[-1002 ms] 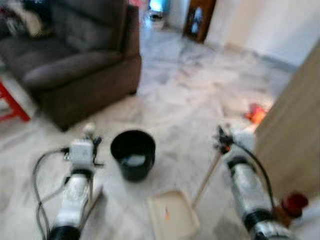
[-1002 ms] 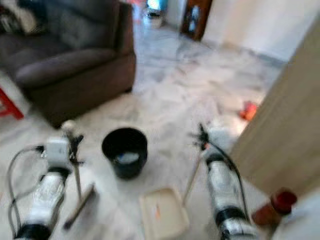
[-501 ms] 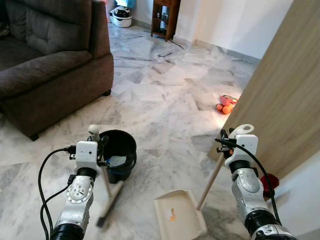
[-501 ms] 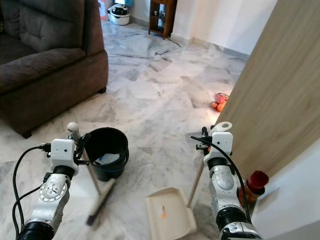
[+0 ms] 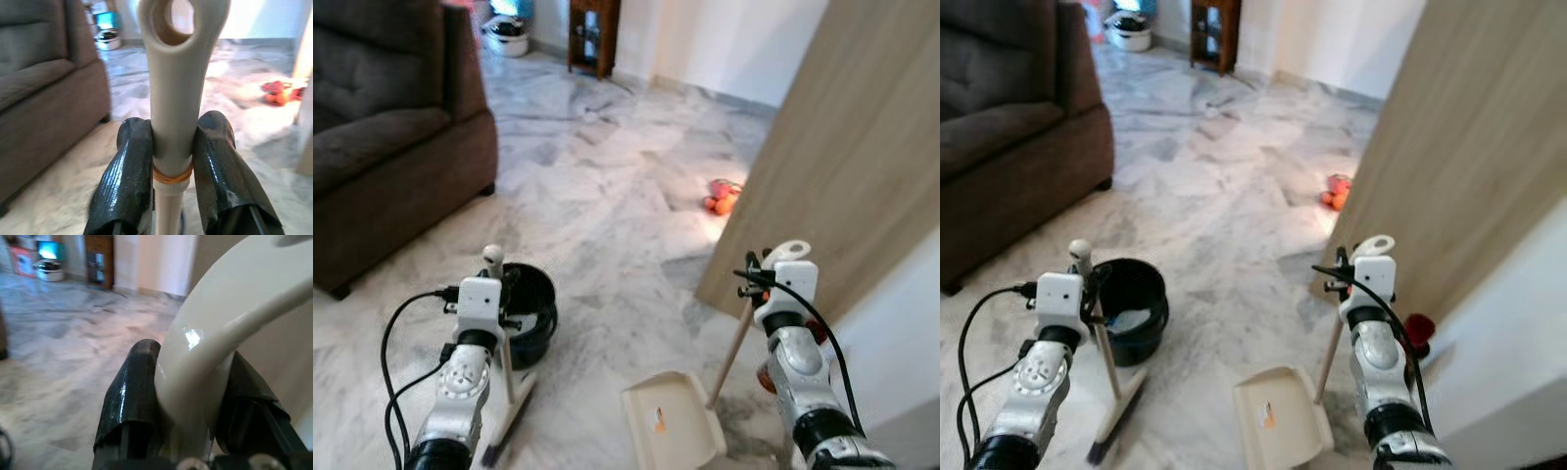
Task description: Sweep floor
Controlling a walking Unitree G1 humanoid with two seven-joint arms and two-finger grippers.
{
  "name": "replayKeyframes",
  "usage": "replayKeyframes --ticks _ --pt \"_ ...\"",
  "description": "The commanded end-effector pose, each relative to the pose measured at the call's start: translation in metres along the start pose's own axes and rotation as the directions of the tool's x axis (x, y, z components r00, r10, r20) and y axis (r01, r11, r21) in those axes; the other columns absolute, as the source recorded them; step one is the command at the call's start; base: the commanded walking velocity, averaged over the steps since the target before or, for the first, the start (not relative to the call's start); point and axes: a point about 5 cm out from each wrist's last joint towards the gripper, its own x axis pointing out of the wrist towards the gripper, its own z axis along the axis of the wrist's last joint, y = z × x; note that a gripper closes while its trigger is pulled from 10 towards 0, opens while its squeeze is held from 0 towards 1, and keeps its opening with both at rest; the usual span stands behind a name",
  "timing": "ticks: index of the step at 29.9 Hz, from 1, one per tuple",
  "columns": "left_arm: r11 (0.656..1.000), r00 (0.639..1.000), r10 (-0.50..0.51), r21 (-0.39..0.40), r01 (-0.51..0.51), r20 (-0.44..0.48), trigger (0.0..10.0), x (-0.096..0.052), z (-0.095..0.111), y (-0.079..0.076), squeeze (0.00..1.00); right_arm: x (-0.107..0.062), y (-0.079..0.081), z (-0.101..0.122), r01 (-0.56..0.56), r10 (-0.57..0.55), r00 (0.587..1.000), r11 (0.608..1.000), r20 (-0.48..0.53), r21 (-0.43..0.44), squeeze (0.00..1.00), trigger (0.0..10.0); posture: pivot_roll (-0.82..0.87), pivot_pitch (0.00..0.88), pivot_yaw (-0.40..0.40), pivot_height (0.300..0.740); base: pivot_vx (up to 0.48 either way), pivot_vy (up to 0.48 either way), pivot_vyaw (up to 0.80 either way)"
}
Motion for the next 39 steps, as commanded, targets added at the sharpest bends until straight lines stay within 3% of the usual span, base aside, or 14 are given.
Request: replayKeyframes --ticks 1,25,39 --pt "1.000 1.000 -0.004 0.005 0.004 0.018 10.0 0.0030 0.0043 -0.0008 0.00 0.0031 -0.0029 0.0057 0.006 -0.005 1.000 1.000 0.022 -0.016 0.00 10.0 0.02 0.000 -0.093 0.740 0.000 0.000 -0.80" --pt "1.000 1.000 0.005 0.012 -0.006 0.025 10.0 0.0039 0.0053 0.0006 0.00 0.0014 -0.0095 0.0016 0.061 -0.061 0.998 0.997 -0.003 -0.037 0.00 10.0 0.03 0.000 -0.092 0.740 0.000 -0.060 -0.80" --pt "1.000 1.000 0.008 0.009 -0.008 0.023 10.0 0.0052 0.0056 0.0022 0.00 0.0040 -0.0038 0.0043 0.068 -0.068 0.998 0.997 0.007 -0.031 0.00 10.0 0.03 0.000 -0.086 0.740 0.000 0.000 -0.80"
